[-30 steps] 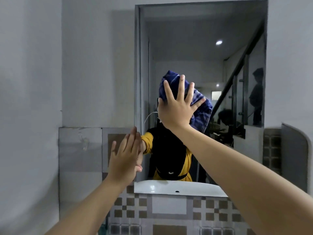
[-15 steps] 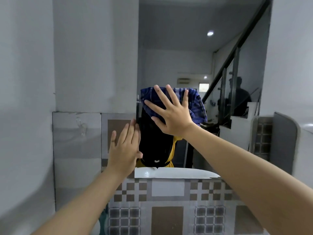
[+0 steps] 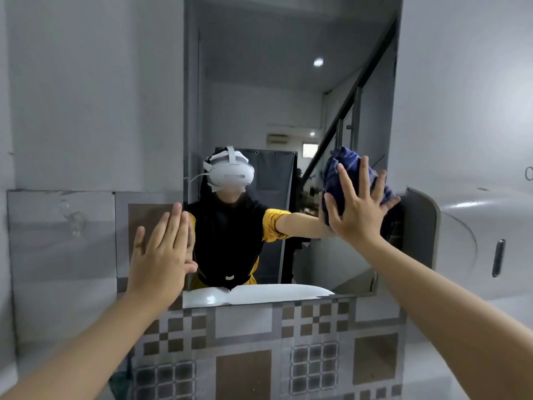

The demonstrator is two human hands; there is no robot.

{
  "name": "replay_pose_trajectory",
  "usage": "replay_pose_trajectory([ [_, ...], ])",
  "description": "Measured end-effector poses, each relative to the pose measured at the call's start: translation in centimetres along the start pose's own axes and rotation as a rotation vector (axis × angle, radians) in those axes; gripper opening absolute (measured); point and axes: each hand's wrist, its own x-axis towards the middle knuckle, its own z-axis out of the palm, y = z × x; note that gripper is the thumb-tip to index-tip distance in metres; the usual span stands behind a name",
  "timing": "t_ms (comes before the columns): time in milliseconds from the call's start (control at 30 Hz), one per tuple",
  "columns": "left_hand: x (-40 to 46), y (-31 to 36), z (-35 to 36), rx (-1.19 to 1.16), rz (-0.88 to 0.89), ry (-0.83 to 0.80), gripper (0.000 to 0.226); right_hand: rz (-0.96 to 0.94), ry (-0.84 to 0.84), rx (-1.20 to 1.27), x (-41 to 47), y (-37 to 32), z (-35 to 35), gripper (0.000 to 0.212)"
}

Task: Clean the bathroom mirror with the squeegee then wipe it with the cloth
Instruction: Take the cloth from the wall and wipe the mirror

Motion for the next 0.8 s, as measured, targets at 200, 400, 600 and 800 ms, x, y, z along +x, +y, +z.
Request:
replay_pose_trajectory([
  [200,-1.9,-0.2,1.0,0.021,0.034,0.003,0.094,0.268,-0.013,0.179,-2.6,-3.4,1.2,0.063],
  [400,-4.4,-0.3,2.0,-0.008,0.039,-0.062,0.107,0.192,0.031,0.26,-5.3,-9.6,1.8,0.061],
  [600,-4.7,-0.1,2.3,-0.026,0.028,-0.013,0.101,0.002,0.073,0.278,-7.4,-16.8,2.3,0.059],
  [800,-5.4,-0.2,2.8,-0.026,0.019,-0.043,0.094,-0.273,0.048,0.264,-9.0,-21.2,2.0,0.056],
])
